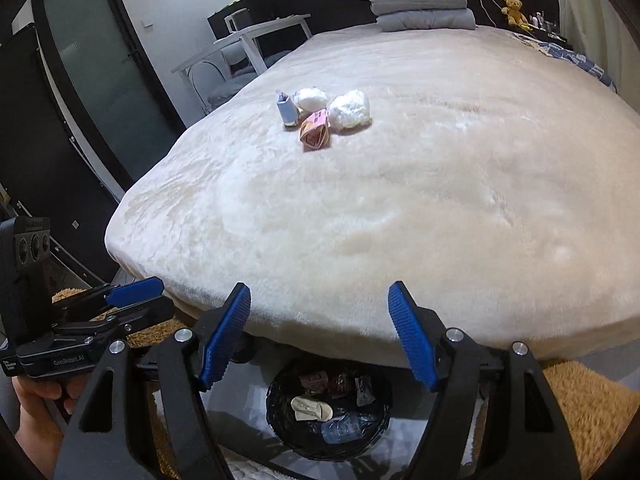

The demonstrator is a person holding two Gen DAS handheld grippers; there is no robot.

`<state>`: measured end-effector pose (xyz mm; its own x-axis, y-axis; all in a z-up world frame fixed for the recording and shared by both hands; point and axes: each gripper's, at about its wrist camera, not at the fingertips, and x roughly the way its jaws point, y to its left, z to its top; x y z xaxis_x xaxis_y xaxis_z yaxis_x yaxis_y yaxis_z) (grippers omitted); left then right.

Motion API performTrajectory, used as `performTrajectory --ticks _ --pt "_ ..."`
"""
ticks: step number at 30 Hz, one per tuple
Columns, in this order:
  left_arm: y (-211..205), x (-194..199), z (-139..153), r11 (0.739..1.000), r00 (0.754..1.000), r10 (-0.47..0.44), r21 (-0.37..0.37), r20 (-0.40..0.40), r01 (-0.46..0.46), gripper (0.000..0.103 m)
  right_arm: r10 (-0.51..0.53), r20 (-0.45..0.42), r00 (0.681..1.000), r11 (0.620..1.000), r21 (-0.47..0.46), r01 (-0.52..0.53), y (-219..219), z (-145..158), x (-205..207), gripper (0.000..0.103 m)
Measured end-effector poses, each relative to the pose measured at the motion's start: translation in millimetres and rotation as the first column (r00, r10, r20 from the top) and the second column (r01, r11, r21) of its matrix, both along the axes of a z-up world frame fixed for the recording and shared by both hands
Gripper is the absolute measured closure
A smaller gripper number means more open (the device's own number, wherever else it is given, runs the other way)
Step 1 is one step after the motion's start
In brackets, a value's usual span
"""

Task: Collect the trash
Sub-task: 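Open both tools to drop the pink box and brown bag into the bin, then reach the left tool to the second pink box and grasp it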

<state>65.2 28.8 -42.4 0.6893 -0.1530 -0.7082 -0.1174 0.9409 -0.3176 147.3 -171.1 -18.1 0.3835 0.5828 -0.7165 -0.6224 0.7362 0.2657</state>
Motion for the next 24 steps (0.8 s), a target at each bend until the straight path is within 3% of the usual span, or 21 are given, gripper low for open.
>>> performTrajectory --ticks 13,24 --pt "36 51 15 0.999 1.000 0.012 -0.040 0.002 -0.012 0.047 -0.001 0.029 1.000 1.000 -0.027 0.001 31 14 66 0.032" --pt "62 125 7 0.983 0.999 0.003 -0.183 -0.045 -0.011 0.047 -0.026 0.026 0.999 1.000 0.001 0.026 43 24 121 0.032"
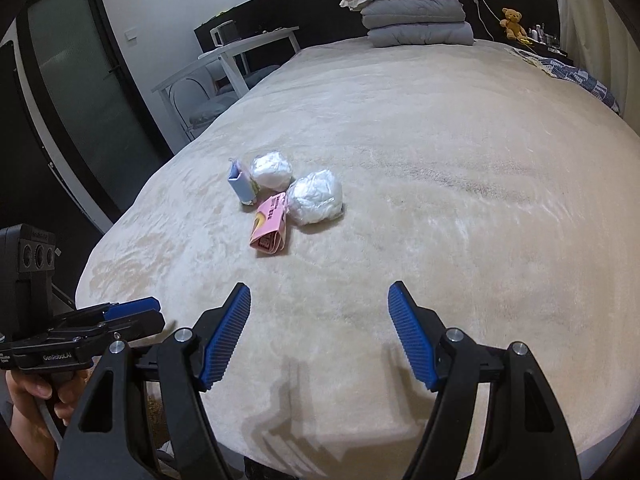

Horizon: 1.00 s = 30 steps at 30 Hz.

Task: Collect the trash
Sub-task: 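Reach the left tool to the second pink box and grasp it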

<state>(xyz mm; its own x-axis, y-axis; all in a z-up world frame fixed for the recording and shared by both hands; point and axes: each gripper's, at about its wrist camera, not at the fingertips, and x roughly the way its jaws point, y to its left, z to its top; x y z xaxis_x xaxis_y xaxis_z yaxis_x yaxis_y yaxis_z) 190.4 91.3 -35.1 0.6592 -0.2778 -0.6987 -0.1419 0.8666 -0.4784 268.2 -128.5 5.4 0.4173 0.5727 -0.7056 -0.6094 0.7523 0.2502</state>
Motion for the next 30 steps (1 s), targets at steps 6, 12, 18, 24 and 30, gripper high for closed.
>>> performTrajectory --ticks 6,12,18,24,30 --pt "8 39 -7 0.997 1.000 0.005 -0.077 -0.027 -0.007 0.047 0.001 0.010 1.000 1.000 0.010 -0.001 3 5 20 0.032" --pt "19 75 -16 0.991 0.997 0.041 -0.126 -0.061 -0.049 0.047 -0.013 0.009 1.000 1.000 0.009 0.013 3 3 40 0.032" --pt "26 101 -24 0.976 0.997 0.043 -0.210 -0.064 -0.056 0.047 -0.038 -0.014 0.999 0.999 0.014 0.038 -4 -1 56 0.031" --pt "23 118 -28 0.979 0.996 0.042 -0.197 -0.080 -0.057 0.039 -0.027 -0.012 1.000 1.000 -0.008 0.027 -1 -6 60 0.030" --pt "16 128 -33 0.986 0.995 0.043 -0.155 -0.093 -0.057 0.045 -0.030 -0.012 0.999 0.999 -0.014 0.030 0 -9 62 0.030"
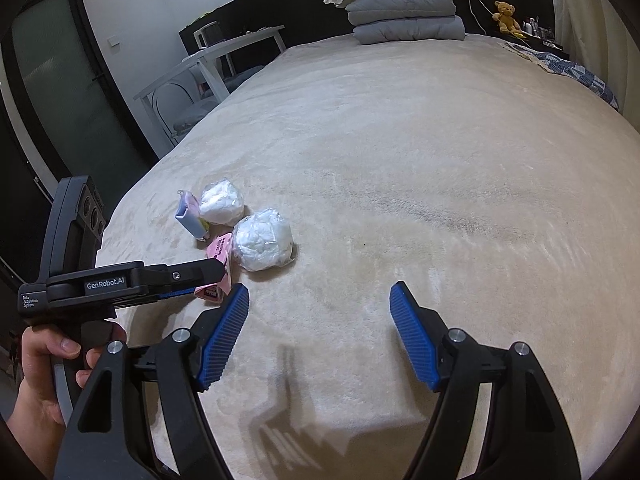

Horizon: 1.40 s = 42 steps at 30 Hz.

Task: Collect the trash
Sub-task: 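Reach the left tool to the second pink box and grasp it, then grasp the white plastic bag with the right tool while the left tool holds the box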

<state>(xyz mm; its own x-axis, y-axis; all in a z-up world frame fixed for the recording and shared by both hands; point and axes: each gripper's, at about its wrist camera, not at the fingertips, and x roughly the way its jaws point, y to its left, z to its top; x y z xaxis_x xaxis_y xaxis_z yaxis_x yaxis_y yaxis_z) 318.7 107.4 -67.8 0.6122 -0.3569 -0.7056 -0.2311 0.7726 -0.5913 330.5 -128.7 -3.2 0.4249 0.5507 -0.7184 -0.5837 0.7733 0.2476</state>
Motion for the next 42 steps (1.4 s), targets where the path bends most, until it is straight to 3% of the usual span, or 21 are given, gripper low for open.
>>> performTrajectory --ticks 2,5,18,42 --pt "2 2 -3 1.000 1.000 0.011 0.015 -0.016 -0.011 0.061 -0.002 0.001 1.000 1.000 -0.002 0.002 -1 -1 0 0.030" --pt "7 0 -7 1.000 1.000 0.016 0.004 -0.017 -0.016 0.063 -0.003 0.004 1.000 1.000 -0.012 0.003 0 -2 0 0.030" --pt "9 -21 9 0.999 1.000 0.020 0.027 0.023 -0.020 0.065 -0.008 0.011 1.000 1.000 -0.024 0.008 15 -7 4 0.030" --pt "50 -97 42 0.997 0.993 0.066 0.036 0.100 -0.069 0.065 0.068 0.060 0.996 0.991 -0.118 -0.060 123 -39 17 0.030"
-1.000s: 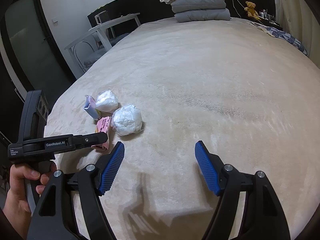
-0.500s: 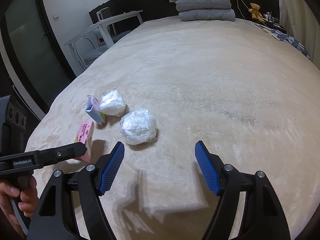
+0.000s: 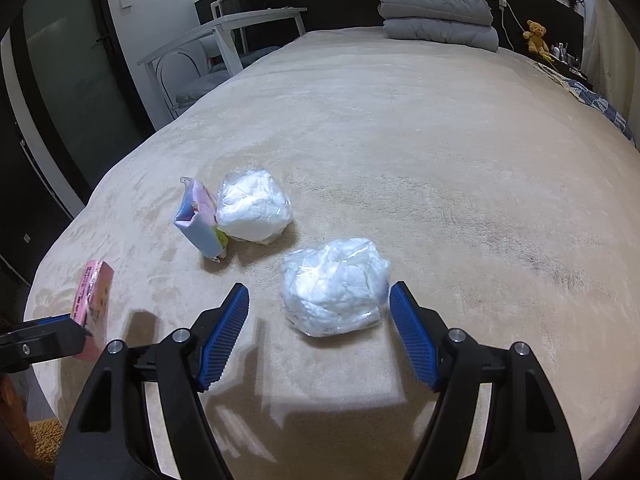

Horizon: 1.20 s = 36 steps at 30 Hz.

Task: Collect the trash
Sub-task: 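Grasp the white plastic bag with the right tool while the left tool holds the box, then carry the pink box and white bag down over the black bin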

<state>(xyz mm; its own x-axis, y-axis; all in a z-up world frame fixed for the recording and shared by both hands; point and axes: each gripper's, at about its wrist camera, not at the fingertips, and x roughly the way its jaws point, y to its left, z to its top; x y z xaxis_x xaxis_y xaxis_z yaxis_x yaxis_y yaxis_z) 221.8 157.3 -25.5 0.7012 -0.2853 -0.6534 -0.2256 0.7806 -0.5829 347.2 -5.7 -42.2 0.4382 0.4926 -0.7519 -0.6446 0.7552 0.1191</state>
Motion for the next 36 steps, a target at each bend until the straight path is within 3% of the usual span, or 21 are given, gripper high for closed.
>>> performTrajectory --ticks 5,15,24,36 --pt "6 -5 2 1.000 1.000 0.005 0.002 0.008 -0.005 0.065 -0.018 0.030 0.999 0.999 -0.034 0.019 9 -7 5 0.044" --pt "9 -15 1 1.000 1.000 0.015 0.001 0.013 -0.015 0.065 -0.021 0.028 0.999 0.999 -0.039 0.022 7 -12 9 0.045" --pt "9 -14 0 1.000 1.000 0.014 0.003 0.014 -0.014 0.065 -0.038 0.025 0.999 0.999 0.019 0.037 -6 0 1 0.048" --pt "-1 -42 8 1.000 0.996 0.022 -0.002 0.089 -0.022 0.065 -0.026 0.034 0.999 0.994 0.109 0.023 -52 32 -48 0.048"
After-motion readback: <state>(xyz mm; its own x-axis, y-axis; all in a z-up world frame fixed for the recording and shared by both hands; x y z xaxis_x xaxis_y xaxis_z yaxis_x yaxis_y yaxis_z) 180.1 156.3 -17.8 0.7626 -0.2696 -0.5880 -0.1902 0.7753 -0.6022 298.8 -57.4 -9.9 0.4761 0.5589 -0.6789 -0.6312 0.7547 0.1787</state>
